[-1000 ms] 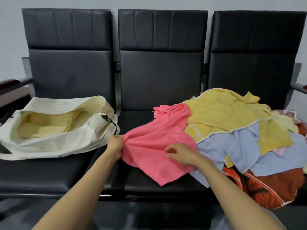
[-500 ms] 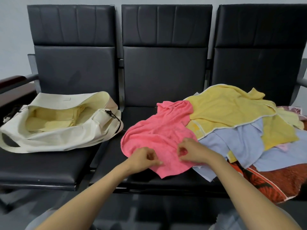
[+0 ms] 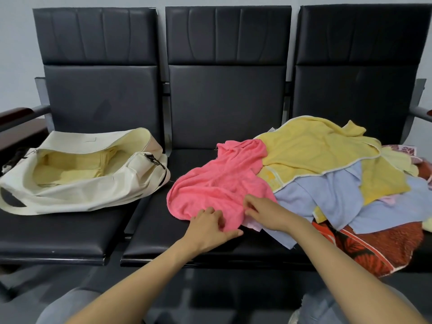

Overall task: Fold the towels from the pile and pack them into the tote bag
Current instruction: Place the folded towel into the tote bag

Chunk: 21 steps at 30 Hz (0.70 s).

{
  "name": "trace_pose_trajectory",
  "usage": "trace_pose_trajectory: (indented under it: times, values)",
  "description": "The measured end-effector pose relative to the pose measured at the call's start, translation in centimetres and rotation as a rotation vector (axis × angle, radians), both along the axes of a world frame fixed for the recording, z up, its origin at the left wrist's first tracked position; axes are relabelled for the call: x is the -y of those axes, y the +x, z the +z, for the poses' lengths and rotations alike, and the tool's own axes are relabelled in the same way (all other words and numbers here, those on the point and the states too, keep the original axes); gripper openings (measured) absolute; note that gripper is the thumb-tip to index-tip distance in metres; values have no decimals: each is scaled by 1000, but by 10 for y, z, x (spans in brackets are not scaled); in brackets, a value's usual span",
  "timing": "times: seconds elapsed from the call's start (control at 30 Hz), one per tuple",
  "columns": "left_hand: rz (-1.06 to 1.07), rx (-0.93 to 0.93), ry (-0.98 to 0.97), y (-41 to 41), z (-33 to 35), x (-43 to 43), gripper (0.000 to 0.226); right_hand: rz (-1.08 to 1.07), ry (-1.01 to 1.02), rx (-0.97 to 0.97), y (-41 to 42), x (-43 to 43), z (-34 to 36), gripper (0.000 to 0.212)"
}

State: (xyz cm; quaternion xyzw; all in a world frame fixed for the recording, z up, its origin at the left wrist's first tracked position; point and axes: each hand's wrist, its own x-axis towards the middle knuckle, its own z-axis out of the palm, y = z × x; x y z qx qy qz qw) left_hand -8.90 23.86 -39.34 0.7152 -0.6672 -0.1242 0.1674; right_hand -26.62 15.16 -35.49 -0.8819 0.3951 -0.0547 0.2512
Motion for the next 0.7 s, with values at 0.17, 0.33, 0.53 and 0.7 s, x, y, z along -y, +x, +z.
trace_pose_trajectory:
  times: [0.17,0.33,0.53,0.7]
  values:
    - [126,-205,-48,3,13,3,21,-82,55,283,13,-8,12,9]
    - [283,-326,-181,39,38,12,12,-88,4,338,14,1,14,13]
    - [273,-321,-258,78,51,13,34,-31,-146,176,0,11,16,27]
    - [368,-570,-313,107,59,4,34,-210,-213,194,-30,21,24,32]
